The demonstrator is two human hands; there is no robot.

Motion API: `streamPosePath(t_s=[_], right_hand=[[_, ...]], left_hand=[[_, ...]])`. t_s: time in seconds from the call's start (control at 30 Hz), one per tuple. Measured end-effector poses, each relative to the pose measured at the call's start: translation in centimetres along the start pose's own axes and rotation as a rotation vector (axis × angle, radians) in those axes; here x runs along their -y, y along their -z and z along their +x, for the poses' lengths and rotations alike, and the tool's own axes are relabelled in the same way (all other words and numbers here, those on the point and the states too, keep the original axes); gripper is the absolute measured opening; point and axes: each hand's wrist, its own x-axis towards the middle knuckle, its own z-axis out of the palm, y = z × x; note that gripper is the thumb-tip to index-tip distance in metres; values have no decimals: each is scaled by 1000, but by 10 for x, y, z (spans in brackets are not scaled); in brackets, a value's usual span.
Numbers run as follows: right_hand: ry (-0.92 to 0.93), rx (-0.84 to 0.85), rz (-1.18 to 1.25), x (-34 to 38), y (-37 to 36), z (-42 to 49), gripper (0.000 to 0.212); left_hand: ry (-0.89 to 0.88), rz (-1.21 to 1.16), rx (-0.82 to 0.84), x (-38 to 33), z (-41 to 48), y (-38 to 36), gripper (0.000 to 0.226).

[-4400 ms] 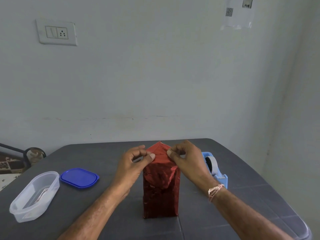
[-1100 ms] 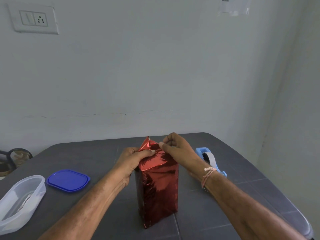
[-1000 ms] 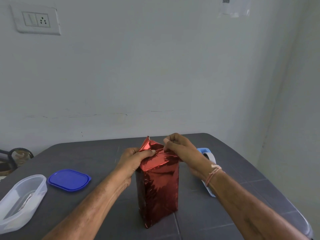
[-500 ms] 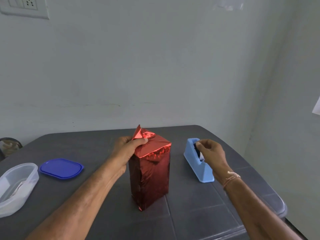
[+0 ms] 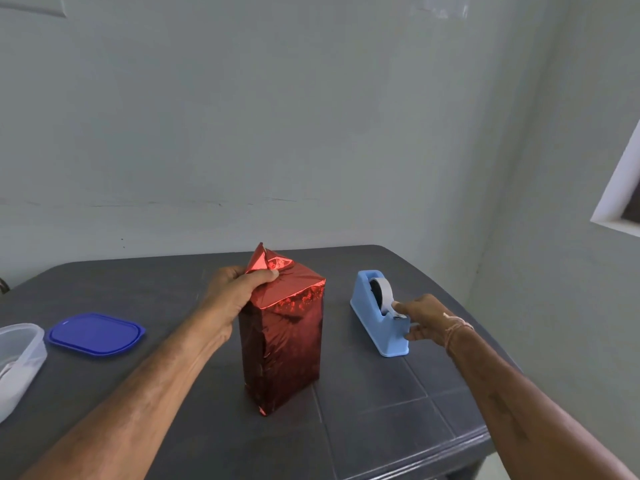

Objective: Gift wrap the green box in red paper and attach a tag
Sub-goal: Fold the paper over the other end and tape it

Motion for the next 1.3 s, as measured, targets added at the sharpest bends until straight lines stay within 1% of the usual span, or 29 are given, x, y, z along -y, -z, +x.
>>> streamPosePath(t_s=[0.1, 0.2, 0.23, 0.33, 0.4, 0.47, 0.6, 0.77, 1.03, 1.1, 1.2, 1.23, 1.3], right_hand=[[-33, 38, 28, 5, 2, -4, 45], [-65, 71, 103, 5, 4, -8, 29], [-73, 70, 124, 5, 4, -9, 31], [-96, 63, 202, 2, 1, -8, 47], [-109, 64, 258, 1, 0, -7, 51], [-116, 68, 320, 0, 0, -6, 48], [-121, 94, 383, -2, 0, -10, 32], [-59, 89, 413, -13, 0, -18, 31], [-7, 38, 474, -32, -8, -24, 16], [-1, 30, 495, -39, -9, -25, 19], [8, 25, 535, -48, -11, -25, 35], [6, 22, 550, -50, -12, -26, 35], [3, 13, 569, -53, -15, -27, 28]], left_hand=[[2, 0, 6, 1, 1, 1, 14], [-2, 7, 10, 2, 2, 1, 13], [-3, 6, 10, 2, 2, 1, 13], [0, 8, 16, 2, 2, 2, 14], [0, 9, 13, 3, 2, 3, 15], [-3, 14, 8, 3, 3, 4, 14], [-3, 19, 3, 4, 4, 3, 14], [0, 17, 13, 5, 6, 3, 14], [12, 15, 8, 7, 7, 4, 17], [14, 16, 4, 7, 8, 5, 17], [12, 14, -6, 7, 9, 4, 13], [11, 14, -5, 8, 9, 3, 13], [10, 14, -2, 8, 10, 3, 14]])
